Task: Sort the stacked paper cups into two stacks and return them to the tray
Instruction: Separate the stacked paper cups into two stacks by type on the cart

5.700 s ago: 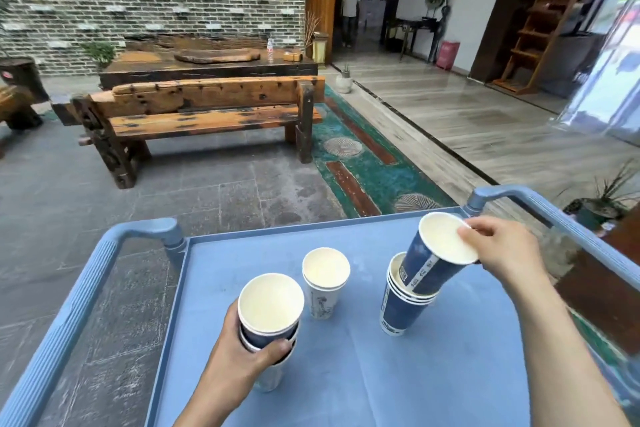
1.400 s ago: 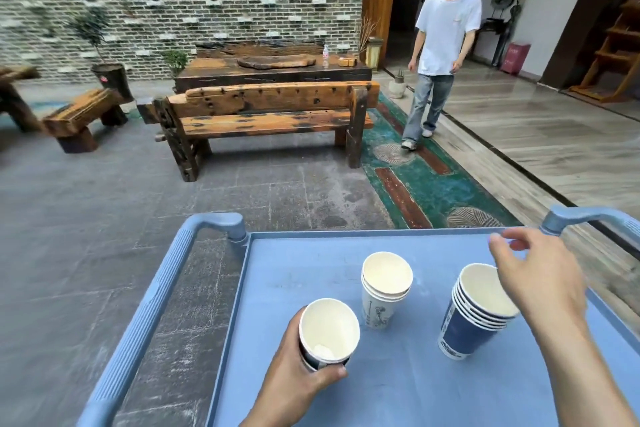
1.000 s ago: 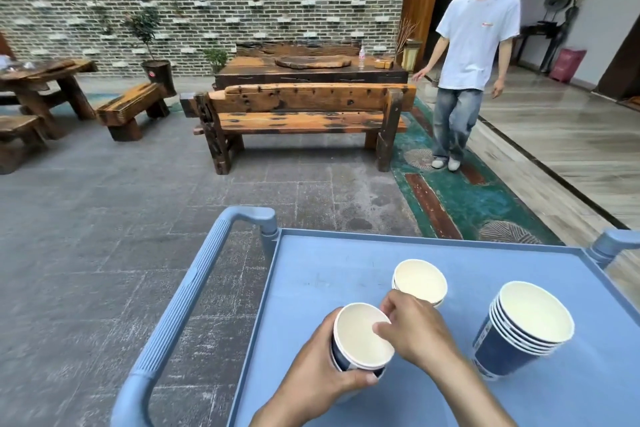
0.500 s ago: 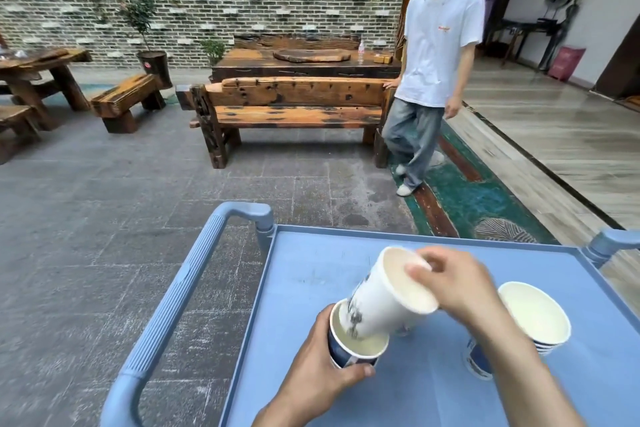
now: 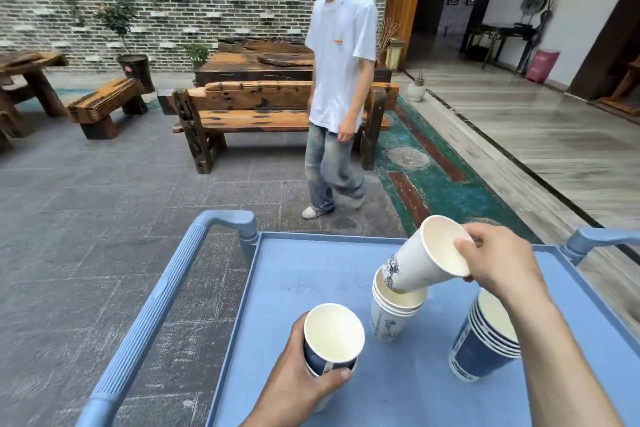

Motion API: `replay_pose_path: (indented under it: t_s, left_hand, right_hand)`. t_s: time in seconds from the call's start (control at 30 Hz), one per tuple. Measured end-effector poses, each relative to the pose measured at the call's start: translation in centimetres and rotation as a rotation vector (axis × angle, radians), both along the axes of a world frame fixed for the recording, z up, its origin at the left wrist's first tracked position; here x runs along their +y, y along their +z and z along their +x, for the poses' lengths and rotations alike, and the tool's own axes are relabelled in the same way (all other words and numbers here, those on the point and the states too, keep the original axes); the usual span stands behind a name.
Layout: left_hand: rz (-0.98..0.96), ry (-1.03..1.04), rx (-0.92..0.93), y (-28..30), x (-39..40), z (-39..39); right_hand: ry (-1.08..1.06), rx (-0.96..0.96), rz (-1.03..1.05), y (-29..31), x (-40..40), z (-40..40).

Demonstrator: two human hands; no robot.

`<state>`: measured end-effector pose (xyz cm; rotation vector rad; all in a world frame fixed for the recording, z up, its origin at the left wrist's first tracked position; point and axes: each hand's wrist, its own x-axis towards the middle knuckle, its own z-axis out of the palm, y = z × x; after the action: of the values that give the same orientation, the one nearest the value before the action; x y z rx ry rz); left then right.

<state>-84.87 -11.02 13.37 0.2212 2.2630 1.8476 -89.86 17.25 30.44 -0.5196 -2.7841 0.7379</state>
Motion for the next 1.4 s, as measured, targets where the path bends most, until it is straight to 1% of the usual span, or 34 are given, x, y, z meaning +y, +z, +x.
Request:
replay_pose_path:
  t_s: [0.1, 0.23, 0.43, 0.5, 0.53, 0.6, 0.63, 0.67, 0.7, 0.77, 0.8, 0.87, 1.0, 1.13, 1.27, 1.33, 1.4]
  left_hand:
    - [-0.002, 0.013, 0.005, -0.1, 0.0, 0.1]
    - [-0.014, 0.02, 0.024, -0.2, 0.1, 0.4]
    - [0.007, 0.012, 0.033, -0.5, -0.2, 0.9]
    - [0.017, 0.021, 0.024, -0.5, -0.5, 1.0]
    - [0.025, 0.02, 0.013, -0.6, -0.6, 1.1]
    - [0.055, 0.01, -0.014, -0.6, -0.7, 1.3]
    - [0.07, 0.011, -0.026, -0.5, -0.8, 1.3]
    - [0.084, 0.014, -0.039, -0.5, -0.8, 1.4]
    - [0.094, 0.016, -0.05, -0.4, -0.8, 1.4]
    - [0.114, 0.031, -0.064, -0.3, -0.7, 1.5]
    - [0.123, 0.043, -0.066, -0.3, -0.6, 1.6]
    - [0.138, 0.052, -0.058, -0.3, -0.7, 1.8]
    - [0.151, 0.019, -0.076, -0.8, -0.7, 2.3]
    - [0.114, 0.045, -0.048, -1.3, -0.5, 2.4]
    - [0.086, 0.068, -0.046, -1.7, -0.4, 1.9]
    - [0.082, 0.091, -0.056, -1.8, -0.4, 1.7]
    - [0.079, 0.108, -0.057, -1.9, -0.6, 1.5]
  right_hand:
    - [0.012, -0.116, 0.033, -1.7, -1.0, -1.0]
    - [0.007, -0.221, 0.021, -4.5, -2.3, -2.3]
    - [0.017, -0.325, 0.04, -7.5, -3.2, -2.6]
    - [-0.029, -0.303, 0.093, -7.3, -3.3, -2.1]
    - [-0.073, -0.255, 0.109, -6.8, -3.5, -1.8]
    - [-0.085, -0.08, 0.062, -5.8, -4.8, -0.9]
    - [-0.027, -0.024, 0.016, -5.4, -5.9, -0.4]
    - [0.066, -0.028, -0.026, -5.2, -7.2, 0.1]
    - [0.174, -0.077, -0.055, -5.4, -8.6, 0.7]
    - [0.353, -0.236, -0.056, -6.7, -11.2, 1.8]
    - [0.399, -0.29, -0.038, -7.5, -12.0, 2.2]
    - [0.422, -0.319, -0.033, -8.9, -12.8, 2.5]
    - [0.371, -0.293, -0.073, -9.6, -12.8, 2.2]
    - [0.342, -0.212, -0.082, -8.0, -12.2, 2.4]
    - [0.286, -0.087, -0.2, -3.0, -9.1, 3.1]
    - [0.22, 0.034, -0.272, 0.4, -6.1, 3.7]
    - [0.108, 0.188, -0.291, 3.5, -2.4, 4.8]
